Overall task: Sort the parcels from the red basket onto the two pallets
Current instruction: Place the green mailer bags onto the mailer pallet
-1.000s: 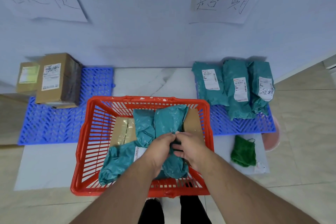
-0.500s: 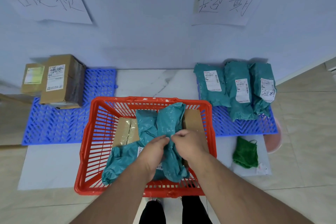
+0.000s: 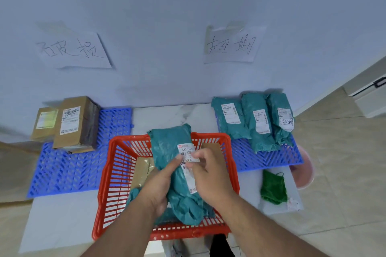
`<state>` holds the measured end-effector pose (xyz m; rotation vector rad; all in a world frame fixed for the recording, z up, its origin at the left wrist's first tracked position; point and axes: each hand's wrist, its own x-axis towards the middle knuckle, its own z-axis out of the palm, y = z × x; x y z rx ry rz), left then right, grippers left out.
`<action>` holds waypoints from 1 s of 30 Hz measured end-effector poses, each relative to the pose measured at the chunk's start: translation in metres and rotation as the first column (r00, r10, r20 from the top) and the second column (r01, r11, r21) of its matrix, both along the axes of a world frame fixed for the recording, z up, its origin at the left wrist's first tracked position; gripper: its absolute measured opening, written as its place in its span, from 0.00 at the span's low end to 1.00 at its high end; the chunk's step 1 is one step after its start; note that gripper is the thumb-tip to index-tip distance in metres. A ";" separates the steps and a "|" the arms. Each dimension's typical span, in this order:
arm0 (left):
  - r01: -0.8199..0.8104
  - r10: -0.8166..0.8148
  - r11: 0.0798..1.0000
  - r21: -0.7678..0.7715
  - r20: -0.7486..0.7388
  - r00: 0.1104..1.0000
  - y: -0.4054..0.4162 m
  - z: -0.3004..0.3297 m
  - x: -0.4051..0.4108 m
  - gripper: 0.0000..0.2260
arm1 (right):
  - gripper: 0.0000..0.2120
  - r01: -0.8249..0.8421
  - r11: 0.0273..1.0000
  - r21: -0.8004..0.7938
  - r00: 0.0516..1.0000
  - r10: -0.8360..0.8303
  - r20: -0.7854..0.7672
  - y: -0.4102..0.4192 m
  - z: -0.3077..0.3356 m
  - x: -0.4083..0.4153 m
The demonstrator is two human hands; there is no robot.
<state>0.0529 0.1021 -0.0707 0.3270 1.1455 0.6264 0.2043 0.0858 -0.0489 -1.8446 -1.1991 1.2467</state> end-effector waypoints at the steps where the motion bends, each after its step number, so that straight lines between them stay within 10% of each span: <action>1: -0.018 0.018 1.000 0.001 -0.023 1.000 0.002 0.004 0.001 0.26 | 0.11 0.032 0.999 0.020 0.999 -0.031 -0.043 0.001 0.004 0.001; 6: -0.055 0.057 0.997 0.046 -0.025 0.998 0.016 0.023 0.000 0.28 | 0.11 0.316 0.949 0.006 0.942 -0.313 -0.118 0.012 0.031 0.022; 13: 0.122 -0.131 0.987 0.104 0.079 0.988 0.029 0.046 -0.003 0.27 | 0.12 0.091 0.939 -0.332 0.785 -0.273 -0.556 0.008 0.060 0.046; 30: 0.178 -0.097 0.958 0.225 -0.330 0.939 0.051 0.063 0.094 0.05 | 0.05 0.361 0.910 -0.205 0.841 -0.413 -0.351 0.020 0.032 0.116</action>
